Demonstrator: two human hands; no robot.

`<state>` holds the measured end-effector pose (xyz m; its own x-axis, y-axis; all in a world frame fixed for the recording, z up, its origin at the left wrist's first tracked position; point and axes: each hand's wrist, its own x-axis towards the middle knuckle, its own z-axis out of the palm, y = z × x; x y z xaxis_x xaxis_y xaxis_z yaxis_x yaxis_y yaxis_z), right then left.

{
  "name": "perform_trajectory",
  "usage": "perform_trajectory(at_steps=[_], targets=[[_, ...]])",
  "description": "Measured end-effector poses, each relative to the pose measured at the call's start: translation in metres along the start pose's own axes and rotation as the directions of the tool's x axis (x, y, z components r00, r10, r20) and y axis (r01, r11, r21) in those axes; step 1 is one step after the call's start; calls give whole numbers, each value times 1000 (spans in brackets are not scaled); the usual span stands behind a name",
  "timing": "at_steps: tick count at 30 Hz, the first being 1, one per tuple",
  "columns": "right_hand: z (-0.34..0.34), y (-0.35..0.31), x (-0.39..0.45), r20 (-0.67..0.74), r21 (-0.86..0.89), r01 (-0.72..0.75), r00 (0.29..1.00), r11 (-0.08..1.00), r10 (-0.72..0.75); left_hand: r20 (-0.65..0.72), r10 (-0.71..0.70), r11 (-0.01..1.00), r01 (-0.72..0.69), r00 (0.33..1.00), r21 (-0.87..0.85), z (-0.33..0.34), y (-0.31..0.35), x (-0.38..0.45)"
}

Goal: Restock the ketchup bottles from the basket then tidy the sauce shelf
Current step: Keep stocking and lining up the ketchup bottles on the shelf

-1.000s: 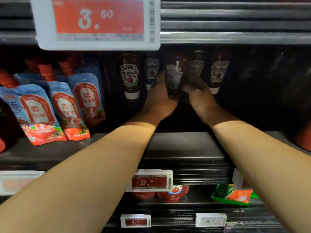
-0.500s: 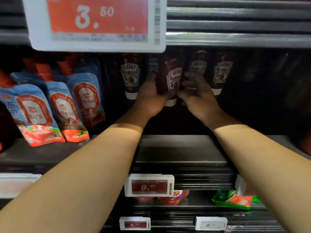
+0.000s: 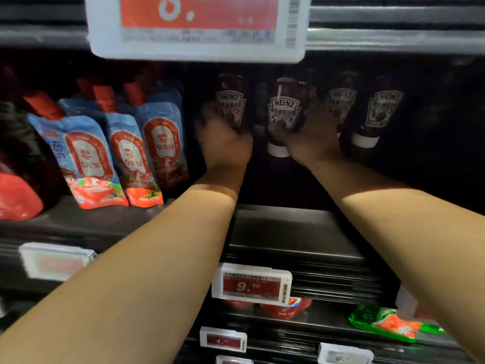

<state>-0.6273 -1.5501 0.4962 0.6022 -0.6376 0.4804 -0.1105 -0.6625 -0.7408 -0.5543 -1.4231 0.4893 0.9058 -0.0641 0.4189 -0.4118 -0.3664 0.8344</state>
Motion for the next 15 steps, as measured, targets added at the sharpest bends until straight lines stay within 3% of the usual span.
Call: perform_trajectory(at_steps=[4,15], targets=[[2,-1,8,-16,-56,14,1000,998,-15,109,-142,990,139,984,30,7,-1,8],[11,22,11,113,6,96,989,995,-96,58,-95,995,95,994,8,24,-13,26]])
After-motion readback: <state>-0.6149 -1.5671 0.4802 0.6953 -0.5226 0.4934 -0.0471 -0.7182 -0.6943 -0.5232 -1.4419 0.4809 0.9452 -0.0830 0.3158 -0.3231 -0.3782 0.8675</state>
